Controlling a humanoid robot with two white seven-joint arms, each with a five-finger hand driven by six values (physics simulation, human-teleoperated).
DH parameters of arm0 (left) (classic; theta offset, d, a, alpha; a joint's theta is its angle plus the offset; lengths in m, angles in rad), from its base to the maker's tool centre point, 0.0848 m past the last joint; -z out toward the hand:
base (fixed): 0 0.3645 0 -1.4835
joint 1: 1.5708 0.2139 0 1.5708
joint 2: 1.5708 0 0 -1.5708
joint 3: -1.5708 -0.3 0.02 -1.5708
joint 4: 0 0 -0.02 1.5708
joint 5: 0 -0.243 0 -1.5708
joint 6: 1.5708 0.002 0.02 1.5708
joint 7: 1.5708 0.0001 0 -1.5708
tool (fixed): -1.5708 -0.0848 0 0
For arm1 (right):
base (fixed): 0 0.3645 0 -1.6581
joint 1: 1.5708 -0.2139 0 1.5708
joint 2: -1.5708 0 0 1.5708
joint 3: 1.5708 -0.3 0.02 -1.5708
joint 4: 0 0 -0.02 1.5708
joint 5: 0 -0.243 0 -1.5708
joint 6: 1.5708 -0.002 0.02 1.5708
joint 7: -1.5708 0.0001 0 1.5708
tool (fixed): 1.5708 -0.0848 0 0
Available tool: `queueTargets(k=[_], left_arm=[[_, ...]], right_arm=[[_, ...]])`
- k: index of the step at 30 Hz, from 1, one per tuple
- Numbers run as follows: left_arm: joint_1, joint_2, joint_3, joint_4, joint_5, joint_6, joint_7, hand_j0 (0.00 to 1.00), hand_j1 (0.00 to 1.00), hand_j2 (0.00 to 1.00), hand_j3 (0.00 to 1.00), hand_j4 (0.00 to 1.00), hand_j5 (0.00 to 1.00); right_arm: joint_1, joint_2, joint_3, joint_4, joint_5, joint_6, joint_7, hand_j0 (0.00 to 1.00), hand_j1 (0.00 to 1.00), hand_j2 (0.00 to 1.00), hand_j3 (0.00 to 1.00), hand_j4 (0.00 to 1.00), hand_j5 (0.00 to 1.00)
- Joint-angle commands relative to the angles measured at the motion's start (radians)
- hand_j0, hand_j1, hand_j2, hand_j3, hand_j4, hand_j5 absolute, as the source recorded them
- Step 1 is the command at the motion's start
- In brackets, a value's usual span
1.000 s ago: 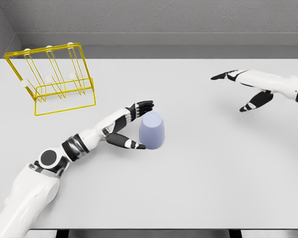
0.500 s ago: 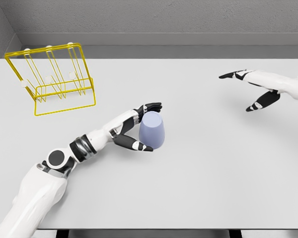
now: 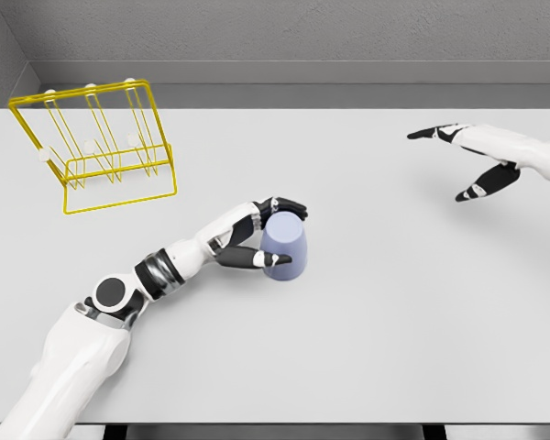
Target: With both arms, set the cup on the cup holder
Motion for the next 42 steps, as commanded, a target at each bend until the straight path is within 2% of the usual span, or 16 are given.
queueTargets(k=[1, 8, 12, 15, 17, 21, 25, 31, 32, 35, 42], left_arm=[[0.0, -0.002, 0.0, 0.0, 0.005, 0.001, 0.0, 0.59, 0.59, 0.59, 0.59, 0.59, 0.59], [0.002, 0.0, 0.0, -0.001, 0.008, 0.001, 0.0, 0.46, 0.46, 0.46, 0.46, 0.46, 0.46], [0.003, 0.002, 0.0, -0.001, 0.011, -0.001, 0.0, 0.46, 0.46, 0.46, 0.46, 0.46, 0.46], [0.003, 0.003, 0.005, -0.001, 0.013, -0.001, 0.0, 0.46, 0.46, 0.46, 0.46, 0.46, 0.46], [0.006, 0.005, 0.006, -0.004, 0.016, -0.001, 0.0, 0.45, 0.45, 0.45, 0.45, 0.45, 0.45], [0.008, 0.022, 0.009, -0.059, 0.065, -0.001, 0.0, 0.45, 0.45, 0.45, 0.45, 0.45, 0.45], [0.015, 0.106, 0.011, -0.145, 0.139, 0.001, 0.0, 0.45, 0.45, 0.45, 0.45, 0.45, 0.45], [0.02, 0.222, 0.045, -0.217, 0.238, 0.001, 0.0, 0.45, 0.45, 0.45, 0.45, 0.45, 0.45], [0.037, 0.241, 0.058, -0.239, 0.248, 0.001, 0.0, 0.45, 0.45, 0.45, 0.45, 0.45, 0.45], [0.061, 0.267, 0.101, -0.273, 0.26, 0.001, 0.0, 0.45, 0.45, 0.45, 0.45, 0.45, 0.45], [0.061, 0.291, 0.128, -0.279, 0.292, 0.001, 0.0, 0.45, 0.45, 0.45, 0.45, 0.45, 0.45]], right_arm=[[-0.002, 0.001, -0.001, 0.0, -0.007, 0.003, 0.0, 1.0, 1.0, 1.0, 1.0, 1.0, 1.0], [-0.002, 0.003, -0.002, 0.0, -0.007, 0.003, 0.0, 1.0, 1.0, 1.0, 1.0, 1.0, 1.0], [0.0, 0.004, -0.001, 0.001, -0.006, 0.003, 0.0, 1.0, 1.0, 1.0, 1.0, 1.0, 1.0], [-0.005, 0.004, -0.002, 0.041, -0.006, 0.003, 0.0, 1.0, 1.0, 1.0, 1.0, 1.0, 1.0], [-0.003, 0.006, -0.002, 0.039, -0.006, 0.003, 0.0, 1.0, 1.0, 1.0, 1.0, 1.0, 1.0], [-0.006, 0.006, -0.002, 0.041, -0.006, 0.003, 0.0, 1.0, 1.0, 1.0, 1.0, 1.0, 1.0], [-0.006, 0.006, -0.002, 0.039, -0.004, 0.003, 0.0, 1.0, 1.0, 1.0, 1.0, 1.0, 1.0], [-0.003, 0.004, -0.002, 0.039, -0.006, 0.003, 0.0, 1.0, 1.0, 1.0, 1.0, 1.0, 1.0], [-0.005, 0.004, -0.002, 0.039, -0.006, 0.003, 0.0, 1.0, 1.0, 1.0, 1.0, 1.0, 1.0], [-0.003, 0.004, -0.002, 0.041, -0.006, 0.003, 0.0, 1.0, 1.0, 1.0, 1.0, 1.0, 1.0], [-0.003, 0.007, -0.002, 0.039, -0.004, 0.003, 0.0, 1.0, 1.0, 1.0, 1.0, 1.0, 1.0]])
